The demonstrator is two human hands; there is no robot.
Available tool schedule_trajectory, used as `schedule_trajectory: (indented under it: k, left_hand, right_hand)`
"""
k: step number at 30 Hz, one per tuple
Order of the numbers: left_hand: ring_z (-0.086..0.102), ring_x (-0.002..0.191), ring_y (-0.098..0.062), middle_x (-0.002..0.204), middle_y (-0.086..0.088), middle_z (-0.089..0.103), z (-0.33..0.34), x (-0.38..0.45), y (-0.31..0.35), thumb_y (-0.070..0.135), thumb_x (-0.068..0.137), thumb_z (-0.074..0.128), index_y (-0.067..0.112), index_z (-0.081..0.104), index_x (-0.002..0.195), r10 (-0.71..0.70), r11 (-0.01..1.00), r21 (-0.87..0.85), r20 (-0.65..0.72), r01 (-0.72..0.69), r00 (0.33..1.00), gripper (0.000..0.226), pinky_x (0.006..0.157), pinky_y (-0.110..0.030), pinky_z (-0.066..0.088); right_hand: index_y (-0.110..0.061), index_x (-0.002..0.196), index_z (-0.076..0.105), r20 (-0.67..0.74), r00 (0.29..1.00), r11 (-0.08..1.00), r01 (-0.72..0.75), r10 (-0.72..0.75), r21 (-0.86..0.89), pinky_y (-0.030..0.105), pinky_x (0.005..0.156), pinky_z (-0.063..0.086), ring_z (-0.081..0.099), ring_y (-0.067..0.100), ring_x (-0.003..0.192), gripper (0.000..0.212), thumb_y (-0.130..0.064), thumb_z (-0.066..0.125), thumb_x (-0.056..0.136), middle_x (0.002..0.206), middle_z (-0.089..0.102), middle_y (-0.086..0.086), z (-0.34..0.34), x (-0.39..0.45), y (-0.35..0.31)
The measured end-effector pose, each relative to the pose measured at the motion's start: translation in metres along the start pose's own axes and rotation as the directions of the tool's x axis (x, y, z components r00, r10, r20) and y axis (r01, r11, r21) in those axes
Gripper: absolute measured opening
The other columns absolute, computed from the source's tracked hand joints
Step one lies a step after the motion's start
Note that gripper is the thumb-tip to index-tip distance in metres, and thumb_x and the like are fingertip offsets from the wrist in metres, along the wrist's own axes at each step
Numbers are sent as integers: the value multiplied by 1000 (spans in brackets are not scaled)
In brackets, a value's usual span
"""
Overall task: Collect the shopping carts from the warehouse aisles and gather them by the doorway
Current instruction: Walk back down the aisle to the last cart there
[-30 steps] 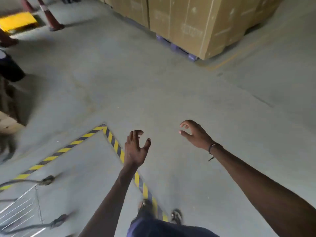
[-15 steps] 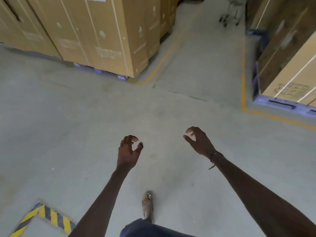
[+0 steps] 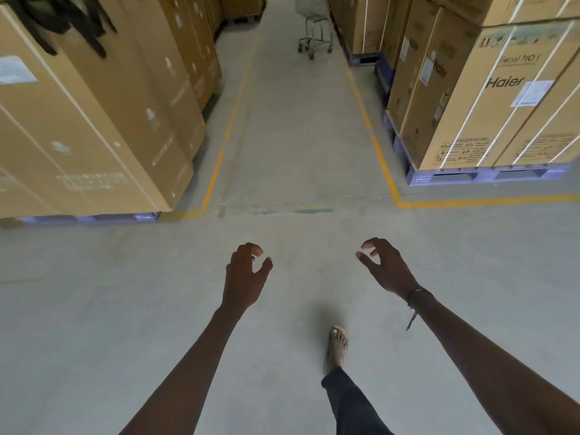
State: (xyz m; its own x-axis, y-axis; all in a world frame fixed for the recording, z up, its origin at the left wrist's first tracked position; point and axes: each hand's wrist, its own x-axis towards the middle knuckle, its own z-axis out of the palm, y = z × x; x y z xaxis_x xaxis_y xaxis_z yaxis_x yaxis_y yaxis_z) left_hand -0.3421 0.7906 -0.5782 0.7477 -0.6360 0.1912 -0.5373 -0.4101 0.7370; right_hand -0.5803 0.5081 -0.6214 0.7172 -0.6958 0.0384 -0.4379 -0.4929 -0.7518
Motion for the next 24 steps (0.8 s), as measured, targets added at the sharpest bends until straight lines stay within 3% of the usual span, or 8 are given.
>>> schedule_trajectory:
  k: [6,14,18,24]
  left_hand:
    - [59,94,-15,103,24,58,67,182,-1,53,86,58,27,56,108,6,1000,-3,1,-6,1000,34,94,-54,50]
    - [61,97,-20,104,15,60,110,418,15,53,87,56,29,55,106,2,1000,-23,-40,-3,999,31,91,-53,52]
    - [60,96,-20,105,14,60,127,526,-11,54,89,56,27,56,107,-3,1000,-24,-60,1,998,32,90,-52,52]
    - [58,96,-18,106,14,59,154,701,-72,57,89,56,35,52,105,-16,999,-30,-32,15,999,28,91,-52,52]
  right_hand:
    - [-26,116,63,3,1000,1000,-13,13,-5,31,85,48,64,4,98,22,-43,70,103,118,64,-10,-17,186,31]
    - [-26,118,62,30,999,1000,25,-25,12,35,85,52,66,9,99,23,-42,70,103,119,65,-8,-42,438,21]
    - [-26,118,62,70,997,999,38,-39,16,31,82,47,65,4,99,23,-42,70,103,119,64,-7,-22,550,19]
    - [-24,123,62,160,984,995,92,-83,-49,30,83,46,65,13,101,28,-44,68,104,122,61,-7,16,734,18]
